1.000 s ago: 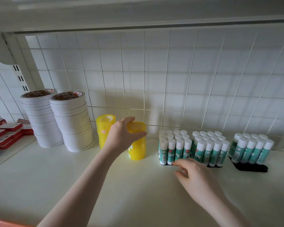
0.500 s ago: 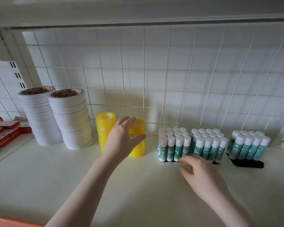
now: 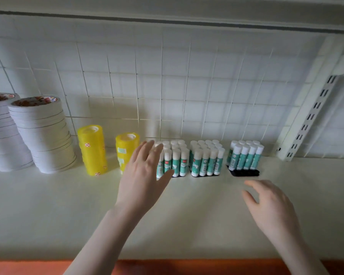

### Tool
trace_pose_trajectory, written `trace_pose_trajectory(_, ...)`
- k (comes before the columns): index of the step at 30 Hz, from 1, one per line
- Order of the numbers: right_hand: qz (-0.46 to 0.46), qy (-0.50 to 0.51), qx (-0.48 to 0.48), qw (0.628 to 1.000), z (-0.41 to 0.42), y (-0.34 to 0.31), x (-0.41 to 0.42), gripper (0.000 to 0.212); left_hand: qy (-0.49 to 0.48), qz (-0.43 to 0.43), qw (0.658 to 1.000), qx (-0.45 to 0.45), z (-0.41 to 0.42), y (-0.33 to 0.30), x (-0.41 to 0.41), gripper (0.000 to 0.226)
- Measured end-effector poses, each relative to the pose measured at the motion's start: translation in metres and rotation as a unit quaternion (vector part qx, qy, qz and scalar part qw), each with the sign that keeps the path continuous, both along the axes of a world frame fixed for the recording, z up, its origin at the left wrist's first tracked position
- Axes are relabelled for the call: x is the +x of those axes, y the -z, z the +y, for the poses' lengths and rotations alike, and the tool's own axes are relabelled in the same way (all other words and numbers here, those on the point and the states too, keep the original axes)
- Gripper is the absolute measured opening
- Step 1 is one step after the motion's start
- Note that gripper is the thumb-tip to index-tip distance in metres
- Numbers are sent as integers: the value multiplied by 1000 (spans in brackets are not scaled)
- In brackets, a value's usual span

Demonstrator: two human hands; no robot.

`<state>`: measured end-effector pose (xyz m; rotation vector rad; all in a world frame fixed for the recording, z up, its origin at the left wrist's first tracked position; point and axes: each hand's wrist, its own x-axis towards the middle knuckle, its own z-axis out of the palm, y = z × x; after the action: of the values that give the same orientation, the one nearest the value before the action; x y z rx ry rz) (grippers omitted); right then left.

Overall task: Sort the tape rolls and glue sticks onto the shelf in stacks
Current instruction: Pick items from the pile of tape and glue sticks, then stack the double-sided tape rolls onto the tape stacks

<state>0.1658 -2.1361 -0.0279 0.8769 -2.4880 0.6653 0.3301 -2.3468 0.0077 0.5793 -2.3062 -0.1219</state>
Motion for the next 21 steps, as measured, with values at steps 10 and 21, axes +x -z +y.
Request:
trace_pose_trajectory(10, 122, 79, -34, 989, 176, 8, -76, 31, 50, -19, 998, 38, 164, 15, -94, 61)
trace_pose_trajectory(21, 147, 134, -49, 979, 390, 3, -203, 30, 136, -27, 986, 88, 376, 8, -243, 60)
